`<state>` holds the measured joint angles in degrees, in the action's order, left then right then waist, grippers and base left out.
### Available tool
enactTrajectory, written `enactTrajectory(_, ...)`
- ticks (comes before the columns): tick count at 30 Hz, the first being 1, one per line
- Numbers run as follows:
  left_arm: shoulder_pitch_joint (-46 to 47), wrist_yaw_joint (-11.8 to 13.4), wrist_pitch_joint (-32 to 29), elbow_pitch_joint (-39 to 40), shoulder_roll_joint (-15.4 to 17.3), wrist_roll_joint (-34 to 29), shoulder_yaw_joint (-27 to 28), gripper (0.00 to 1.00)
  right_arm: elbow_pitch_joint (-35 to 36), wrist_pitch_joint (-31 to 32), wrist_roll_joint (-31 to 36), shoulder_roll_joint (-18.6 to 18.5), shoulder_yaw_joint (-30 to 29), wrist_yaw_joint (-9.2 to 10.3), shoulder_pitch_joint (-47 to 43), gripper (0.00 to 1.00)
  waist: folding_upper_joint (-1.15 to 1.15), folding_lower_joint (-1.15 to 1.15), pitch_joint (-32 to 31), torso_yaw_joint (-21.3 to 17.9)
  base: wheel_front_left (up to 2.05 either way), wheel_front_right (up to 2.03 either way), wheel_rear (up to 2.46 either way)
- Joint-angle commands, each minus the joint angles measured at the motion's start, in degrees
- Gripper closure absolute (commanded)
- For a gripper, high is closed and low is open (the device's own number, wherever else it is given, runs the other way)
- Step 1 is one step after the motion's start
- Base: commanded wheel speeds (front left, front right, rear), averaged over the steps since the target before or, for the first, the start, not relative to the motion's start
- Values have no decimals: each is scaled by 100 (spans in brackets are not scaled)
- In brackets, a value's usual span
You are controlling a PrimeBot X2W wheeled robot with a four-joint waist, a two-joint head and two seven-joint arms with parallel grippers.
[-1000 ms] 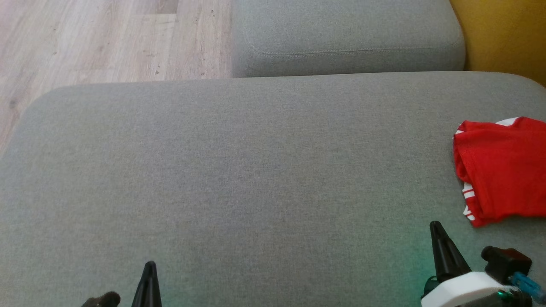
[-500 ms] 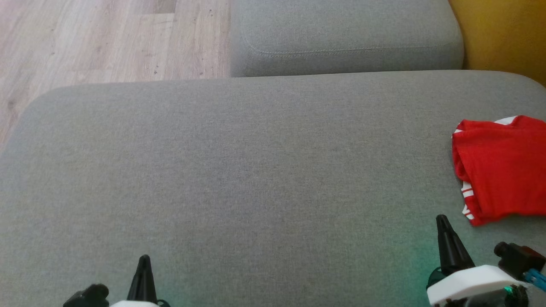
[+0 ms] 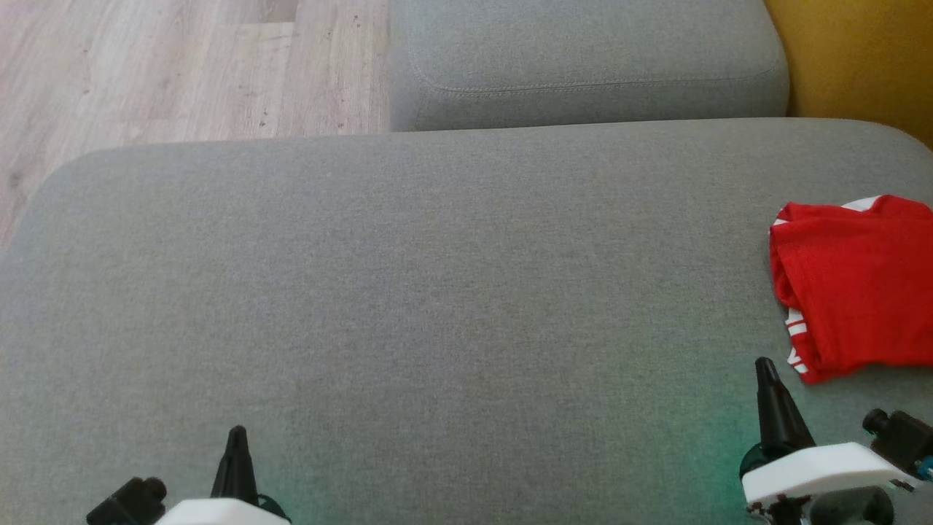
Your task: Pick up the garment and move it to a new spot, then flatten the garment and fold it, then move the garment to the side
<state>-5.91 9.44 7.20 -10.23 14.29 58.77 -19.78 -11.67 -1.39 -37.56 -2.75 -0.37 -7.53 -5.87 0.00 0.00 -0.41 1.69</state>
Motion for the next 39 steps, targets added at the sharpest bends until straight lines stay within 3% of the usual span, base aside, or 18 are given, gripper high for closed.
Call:
enactTrajectory(1, 318, -61, -27, 137, -1, 103, 235, 100, 161, 11, -188, -115, 6, 2, 288, 100, 0, 0, 1, -3, 0, 0, 0)
enactTrajectory(39, 739, -840, -632, -108, -512, 1686, 1333, 100, -21, 286, -2806, -152, -172, 3, 716, 100, 0, 0, 29, -82, 0, 0, 0)
